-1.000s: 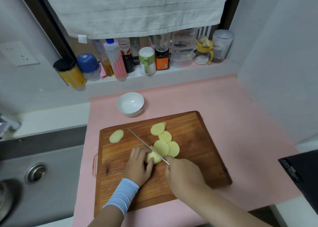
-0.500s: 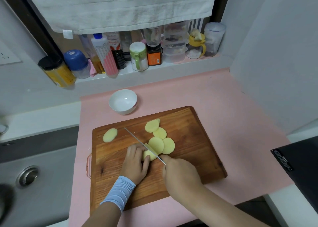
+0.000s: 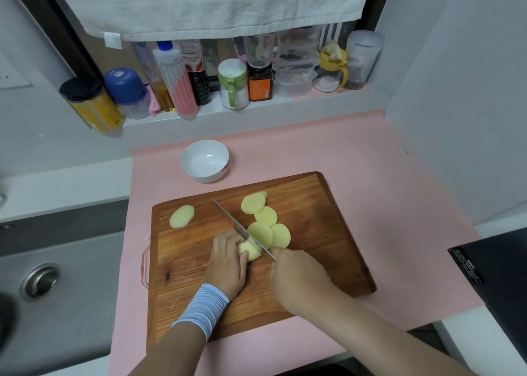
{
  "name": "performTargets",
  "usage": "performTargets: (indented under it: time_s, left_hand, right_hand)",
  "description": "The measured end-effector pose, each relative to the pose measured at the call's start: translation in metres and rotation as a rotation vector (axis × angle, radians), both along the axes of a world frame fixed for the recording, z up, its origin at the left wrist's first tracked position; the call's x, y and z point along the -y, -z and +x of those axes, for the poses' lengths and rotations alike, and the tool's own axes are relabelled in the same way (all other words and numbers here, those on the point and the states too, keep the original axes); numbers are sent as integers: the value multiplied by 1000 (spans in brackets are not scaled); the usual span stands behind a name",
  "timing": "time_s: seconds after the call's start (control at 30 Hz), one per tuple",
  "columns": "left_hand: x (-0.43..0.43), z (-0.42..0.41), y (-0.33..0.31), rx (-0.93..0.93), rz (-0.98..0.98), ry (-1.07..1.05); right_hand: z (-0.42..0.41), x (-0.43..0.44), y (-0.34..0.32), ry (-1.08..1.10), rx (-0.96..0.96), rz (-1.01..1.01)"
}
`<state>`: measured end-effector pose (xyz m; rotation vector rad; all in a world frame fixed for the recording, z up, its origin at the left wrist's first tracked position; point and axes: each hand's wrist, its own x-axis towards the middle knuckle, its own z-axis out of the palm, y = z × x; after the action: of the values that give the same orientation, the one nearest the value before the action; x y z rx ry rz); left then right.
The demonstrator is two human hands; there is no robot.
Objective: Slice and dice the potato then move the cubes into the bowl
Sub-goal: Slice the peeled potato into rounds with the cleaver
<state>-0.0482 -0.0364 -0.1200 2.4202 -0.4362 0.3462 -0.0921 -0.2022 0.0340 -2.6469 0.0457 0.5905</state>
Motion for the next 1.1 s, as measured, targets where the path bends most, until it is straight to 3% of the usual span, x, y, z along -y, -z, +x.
performTargets:
  time_s: [1.1]
  left_hand:
    - [-2, 2, 2, -44, 34, 19]
  right_hand:
    - [14, 1, 26, 5, -91, 50]
